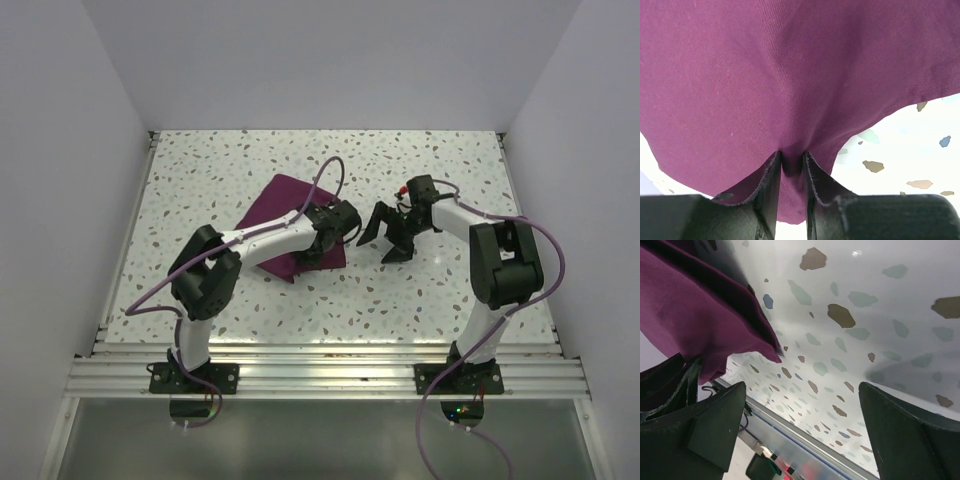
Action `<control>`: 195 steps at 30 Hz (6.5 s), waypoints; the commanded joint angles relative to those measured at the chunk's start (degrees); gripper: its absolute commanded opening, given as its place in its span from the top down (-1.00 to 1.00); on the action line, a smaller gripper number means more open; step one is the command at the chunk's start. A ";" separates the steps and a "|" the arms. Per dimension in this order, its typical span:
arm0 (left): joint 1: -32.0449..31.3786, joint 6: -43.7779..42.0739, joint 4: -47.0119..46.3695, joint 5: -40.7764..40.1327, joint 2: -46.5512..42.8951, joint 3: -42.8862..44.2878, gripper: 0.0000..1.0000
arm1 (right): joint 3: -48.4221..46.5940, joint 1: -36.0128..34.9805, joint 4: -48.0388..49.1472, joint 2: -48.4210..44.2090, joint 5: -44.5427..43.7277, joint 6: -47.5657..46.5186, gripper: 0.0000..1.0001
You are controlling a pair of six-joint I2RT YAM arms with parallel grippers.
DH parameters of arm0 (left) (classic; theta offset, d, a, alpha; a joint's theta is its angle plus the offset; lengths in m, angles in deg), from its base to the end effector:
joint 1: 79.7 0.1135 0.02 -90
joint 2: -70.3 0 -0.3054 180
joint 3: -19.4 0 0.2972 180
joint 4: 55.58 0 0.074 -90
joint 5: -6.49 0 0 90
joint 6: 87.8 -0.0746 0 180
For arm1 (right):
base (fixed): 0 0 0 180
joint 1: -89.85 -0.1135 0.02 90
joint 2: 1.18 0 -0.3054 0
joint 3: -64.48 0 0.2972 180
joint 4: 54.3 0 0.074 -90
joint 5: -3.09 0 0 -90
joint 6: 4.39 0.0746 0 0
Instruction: Prepare the surgical pack
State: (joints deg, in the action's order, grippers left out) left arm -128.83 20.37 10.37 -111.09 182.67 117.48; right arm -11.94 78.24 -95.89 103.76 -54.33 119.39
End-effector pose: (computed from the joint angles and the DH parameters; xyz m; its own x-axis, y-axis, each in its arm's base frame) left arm 0.3193 -0.3162 0.1845 -0.8057 0.5087 -0.3034 0.3870 0.8399 0.3807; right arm 0.3900 0.1211 0.1380 -0.9597 0.2811 -0.0012 0.2220 0.7606 0.6100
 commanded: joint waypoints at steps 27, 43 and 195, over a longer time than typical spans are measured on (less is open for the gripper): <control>2.72 0.55 -2.71 0.77 -5.15 -1.71 1.00 | -6.59 -4.82 0.58 2.81 1.52 0.59 -0.97; 2.98 0.55 -0.95 0.15 -7.96 2.86 1.00 | -10.90 -8.77 6.01 6.50 5.65 7.25 -0.86; 18.71 7.14 -37.16 51.74 -13.50 -25.43 1.00 | -39.02 -6.84 44.00 36.20 13.04 31.52 0.60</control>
State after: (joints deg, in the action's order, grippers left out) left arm -109.85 27.19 -24.34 -60.73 168.12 94.42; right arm -47.04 70.70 -55.23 138.32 -39.53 149.16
